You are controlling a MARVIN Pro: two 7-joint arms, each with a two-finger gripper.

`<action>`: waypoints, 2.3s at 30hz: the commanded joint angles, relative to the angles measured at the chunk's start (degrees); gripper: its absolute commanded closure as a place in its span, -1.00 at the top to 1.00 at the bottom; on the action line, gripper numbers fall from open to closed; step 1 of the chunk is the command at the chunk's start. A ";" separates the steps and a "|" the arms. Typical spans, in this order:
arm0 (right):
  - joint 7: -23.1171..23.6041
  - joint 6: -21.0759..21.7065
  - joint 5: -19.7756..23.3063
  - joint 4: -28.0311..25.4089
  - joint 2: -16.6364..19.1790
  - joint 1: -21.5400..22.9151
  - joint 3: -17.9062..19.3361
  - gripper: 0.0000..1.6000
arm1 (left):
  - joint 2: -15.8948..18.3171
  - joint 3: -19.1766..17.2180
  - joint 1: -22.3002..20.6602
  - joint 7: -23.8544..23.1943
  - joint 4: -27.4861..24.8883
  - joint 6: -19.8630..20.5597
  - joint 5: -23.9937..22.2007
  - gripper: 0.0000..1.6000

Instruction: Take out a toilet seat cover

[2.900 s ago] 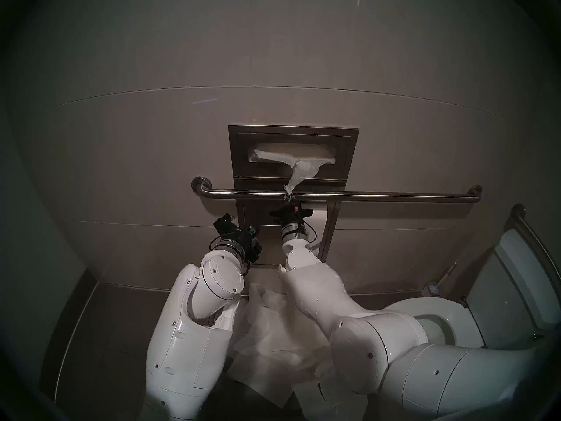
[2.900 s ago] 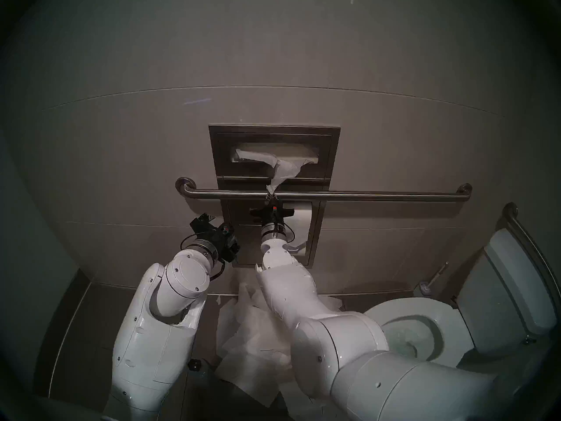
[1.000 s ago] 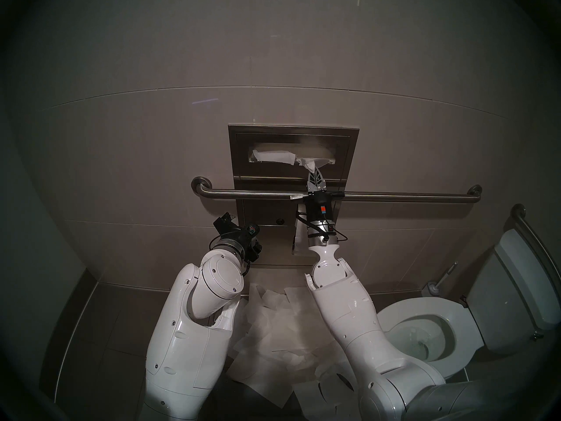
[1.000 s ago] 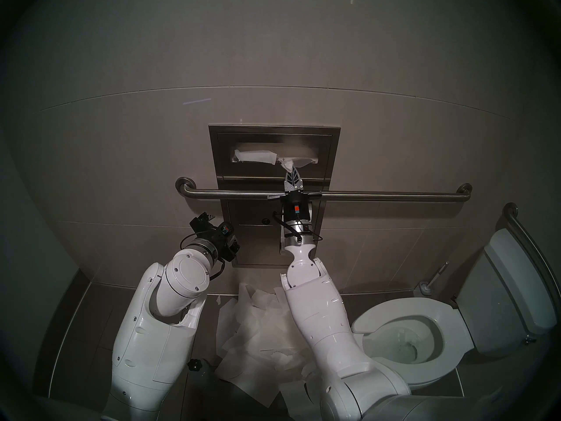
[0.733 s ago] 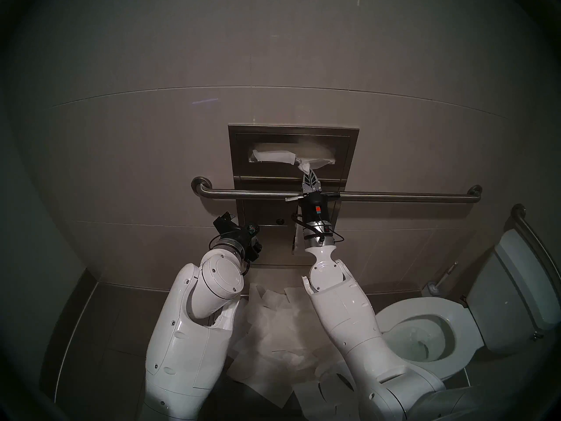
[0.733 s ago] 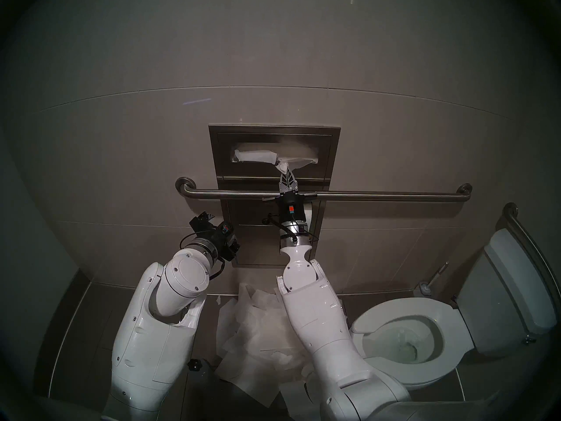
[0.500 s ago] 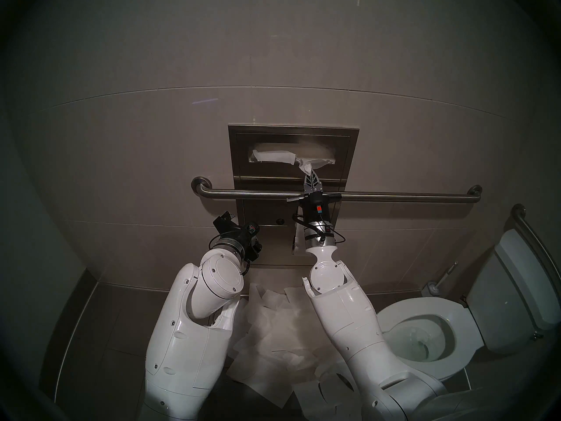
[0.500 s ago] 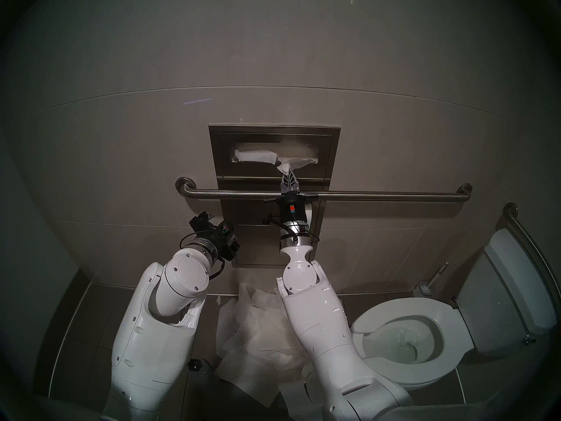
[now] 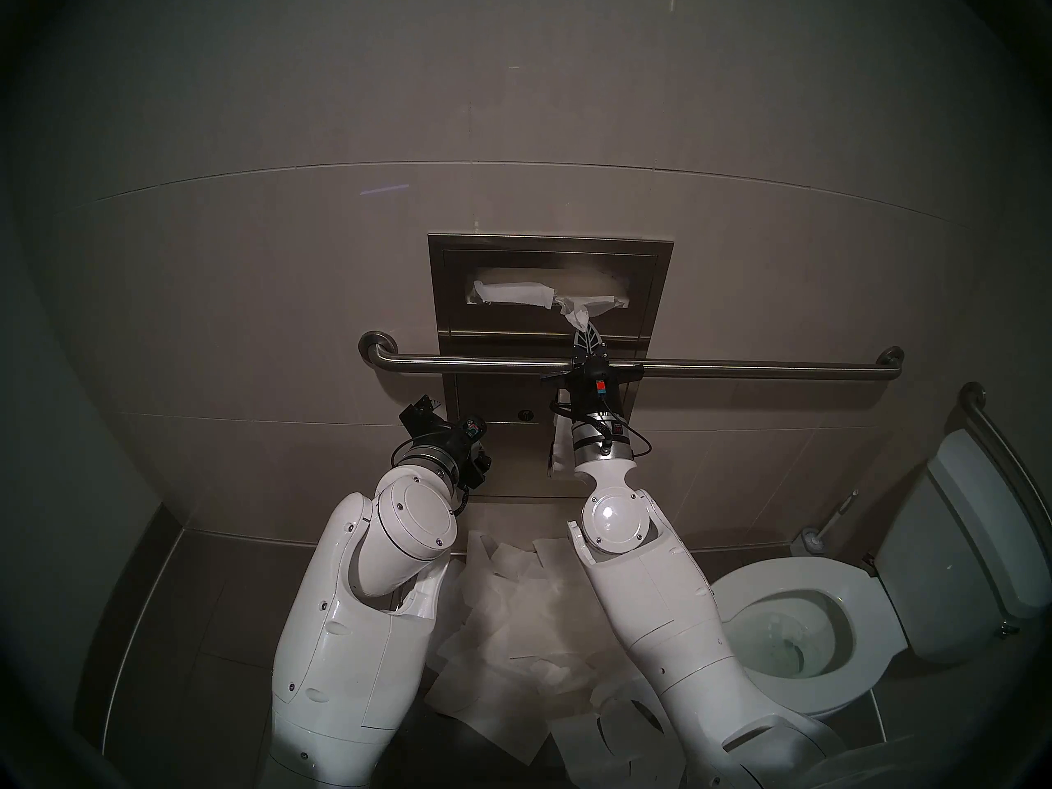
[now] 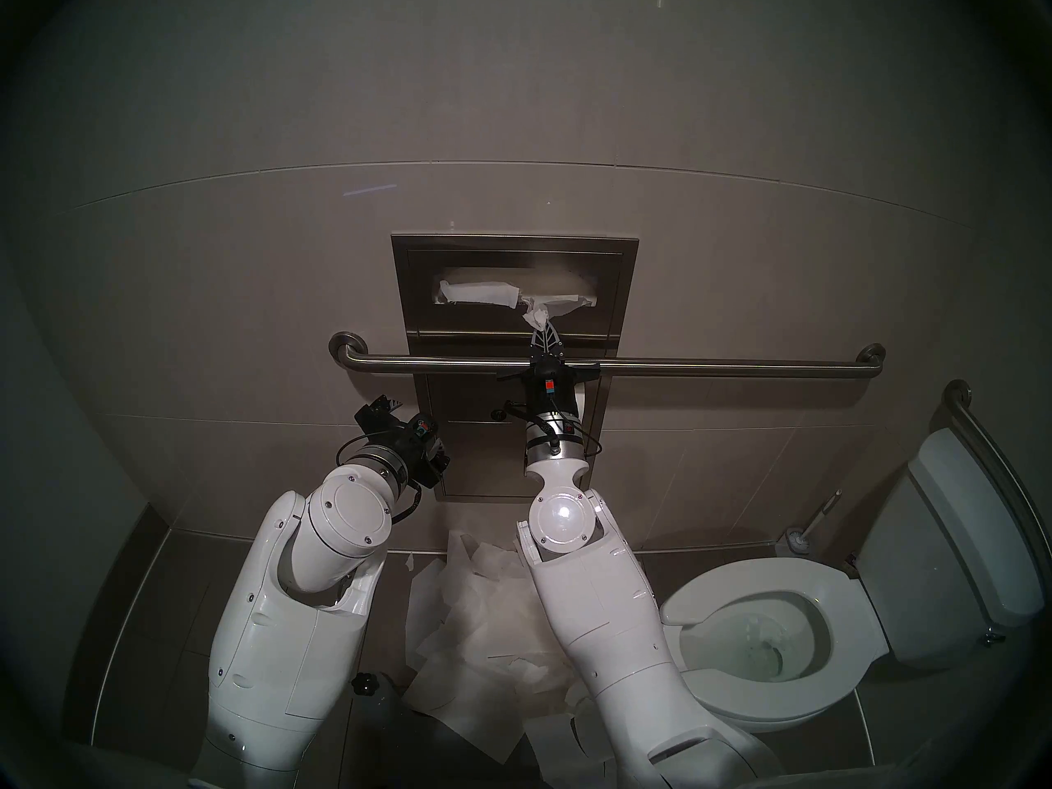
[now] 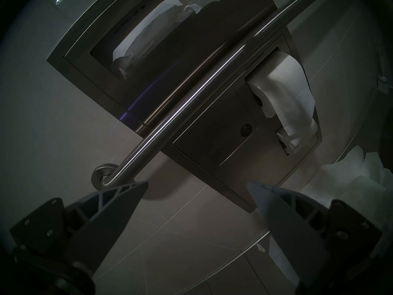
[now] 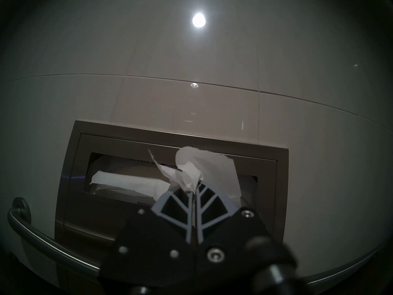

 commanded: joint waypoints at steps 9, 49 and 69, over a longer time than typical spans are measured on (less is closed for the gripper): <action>1.27 8.76 1.32 -10.43 1.06 -2.36 -0.95 -1.00 | 0.90 -2.53 -3.49 0.92 -1.67 -0.98 0.49 1.00; 3.47 20.63 6.72 -18.60 2.21 -5.34 -2.31 1.00 | 2.98 -1.17 -2.07 2.15 -2.41 -3.18 2.15 1.00; 2.92 20.71 6.91 -19.20 2.54 -5.95 -3.98 1.00 | 3.50 1.09 -13.09 10.62 9.03 -11.14 12.09 1.00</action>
